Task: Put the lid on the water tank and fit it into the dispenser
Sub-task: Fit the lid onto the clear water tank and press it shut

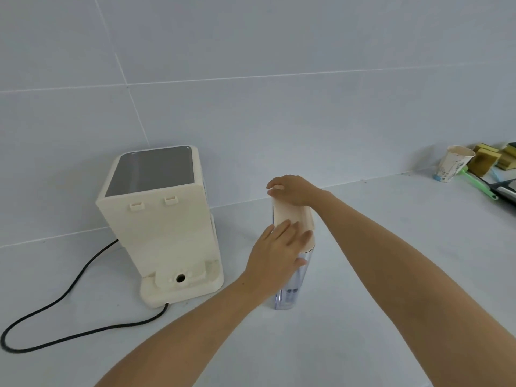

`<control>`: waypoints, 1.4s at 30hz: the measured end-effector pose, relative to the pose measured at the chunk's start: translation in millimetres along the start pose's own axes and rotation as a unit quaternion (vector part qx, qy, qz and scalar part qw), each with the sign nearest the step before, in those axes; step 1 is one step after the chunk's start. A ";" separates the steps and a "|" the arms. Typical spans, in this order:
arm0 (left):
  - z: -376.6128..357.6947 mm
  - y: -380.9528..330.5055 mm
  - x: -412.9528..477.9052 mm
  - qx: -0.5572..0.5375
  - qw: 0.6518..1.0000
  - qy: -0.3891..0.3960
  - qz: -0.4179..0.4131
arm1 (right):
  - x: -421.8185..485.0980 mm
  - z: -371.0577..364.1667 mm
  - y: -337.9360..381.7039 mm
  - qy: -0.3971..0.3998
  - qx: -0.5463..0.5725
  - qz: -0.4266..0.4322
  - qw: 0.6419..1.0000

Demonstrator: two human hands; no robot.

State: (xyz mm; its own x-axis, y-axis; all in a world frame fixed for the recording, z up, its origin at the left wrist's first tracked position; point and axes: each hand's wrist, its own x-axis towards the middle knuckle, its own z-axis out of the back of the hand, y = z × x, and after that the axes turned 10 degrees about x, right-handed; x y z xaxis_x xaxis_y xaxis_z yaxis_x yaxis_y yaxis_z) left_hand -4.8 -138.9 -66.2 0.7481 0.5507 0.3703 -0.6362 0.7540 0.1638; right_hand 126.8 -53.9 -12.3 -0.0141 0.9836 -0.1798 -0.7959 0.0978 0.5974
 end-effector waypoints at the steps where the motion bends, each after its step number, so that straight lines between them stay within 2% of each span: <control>1: -0.9 0.3 0.4 0.000 1.000 -0.005 0.000 | 0.3 1.1 0.2 -0.004 -0.002 -0.001 1.000; 7: -2.0 18.2 -0.9 -0.038 0.999 0.012 0.006 | -4.0 8.0 -9.2 -0.037 -0.047 -0.034 0.998; 13: 3.4 40.8 2.0 -0.073 0.988 0.130 0.038 | -16.5 20.2 -26.6 -0.073 -0.080 -0.100 0.989; 20: 2.7 29.9 8.0 -0.094 0.986 0.122 0.061 | -54.2 29.1 -52.3 -0.098 -0.123 -0.151 0.976; 25: -3.0 57.5 14.0 -0.119 0.978 0.136 0.102 | -64.1 27.7 -52.9 -0.121 -0.122 -0.146 0.974; 31: -10.7 64.1 23.9 -0.193 0.962 0.158 0.112 | -93.5 17.6 -66.4 -0.131 -0.051 -0.172 0.975; 35: -14.2 64.5 25.7 -0.270 0.942 0.153 0.132 | -105.9 9.8 -73.0 -0.103 -0.023 -0.140 0.985; 39: -19.2 58.7 24.5 -0.331 0.920 0.142 0.157 | -117.2 6.5 -71.1 -0.133 0.164 -0.127 0.969; 42: -27.4 55.6 22.9 -0.393 0.886 0.119 0.215 | -126.0 1.1 -78.4 -0.142 0.318 -0.100 0.932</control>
State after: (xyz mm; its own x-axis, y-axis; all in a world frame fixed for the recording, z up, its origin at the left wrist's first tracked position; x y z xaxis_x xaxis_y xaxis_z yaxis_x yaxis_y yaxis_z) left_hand -17.9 -74.6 -73.7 0.5467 0.8369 0.0263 -0.6141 0.4221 -0.6669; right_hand 191.7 -185.3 -35.6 0.3295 0.9274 -0.1772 -0.2447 0.2651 0.9326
